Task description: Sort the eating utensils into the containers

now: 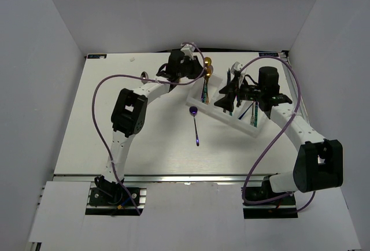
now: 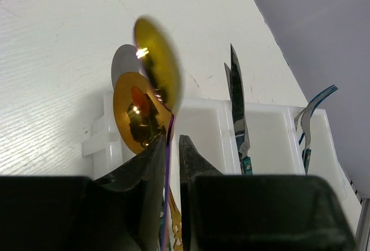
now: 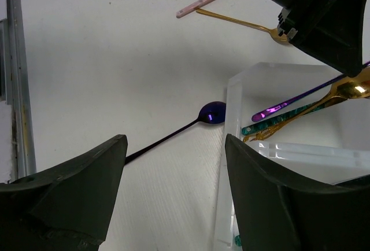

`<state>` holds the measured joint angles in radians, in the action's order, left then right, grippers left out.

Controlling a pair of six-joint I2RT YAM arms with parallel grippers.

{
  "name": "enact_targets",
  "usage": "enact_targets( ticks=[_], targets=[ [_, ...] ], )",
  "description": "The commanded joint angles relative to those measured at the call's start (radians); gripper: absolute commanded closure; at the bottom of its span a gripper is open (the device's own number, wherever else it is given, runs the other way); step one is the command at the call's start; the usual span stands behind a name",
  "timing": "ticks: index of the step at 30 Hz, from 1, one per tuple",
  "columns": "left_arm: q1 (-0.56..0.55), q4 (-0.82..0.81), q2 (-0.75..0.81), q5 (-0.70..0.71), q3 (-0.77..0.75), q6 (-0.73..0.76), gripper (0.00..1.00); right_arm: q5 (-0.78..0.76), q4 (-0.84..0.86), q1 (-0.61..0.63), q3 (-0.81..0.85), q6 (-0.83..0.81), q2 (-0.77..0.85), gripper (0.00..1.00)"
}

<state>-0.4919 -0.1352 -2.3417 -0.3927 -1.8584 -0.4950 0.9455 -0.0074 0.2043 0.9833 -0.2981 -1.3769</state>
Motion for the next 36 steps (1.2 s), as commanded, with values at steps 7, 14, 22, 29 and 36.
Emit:
enact_targets(
  ticks=[7,14,22,29,36],
  targets=[
    [-0.027,0.011,0.025,0.041,-0.027,0.029,0.62,0.015,-0.028,-0.005,0.012,-0.019,-0.021,0.25],
    [-0.030,0.064,0.114,0.063,-0.025,0.088,0.50,0.015,-0.052,-0.002,0.029,-0.015,-0.048,0.25],
    [-0.019,0.129,0.448,0.147,0.233,0.226,0.30,-0.387,-0.255,0.251,0.130,-0.119,-0.142,0.22],
    [0.091,0.264,0.872,0.196,0.651,0.207,0.13,-0.735,-0.377,0.418,0.310,0.066,-0.350,0.11],
    [0.138,0.166,1.200,0.324,1.001,0.280,0.02,-0.815,-0.476,0.469,0.413,0.247,-0.482,0.11]
  ],
)
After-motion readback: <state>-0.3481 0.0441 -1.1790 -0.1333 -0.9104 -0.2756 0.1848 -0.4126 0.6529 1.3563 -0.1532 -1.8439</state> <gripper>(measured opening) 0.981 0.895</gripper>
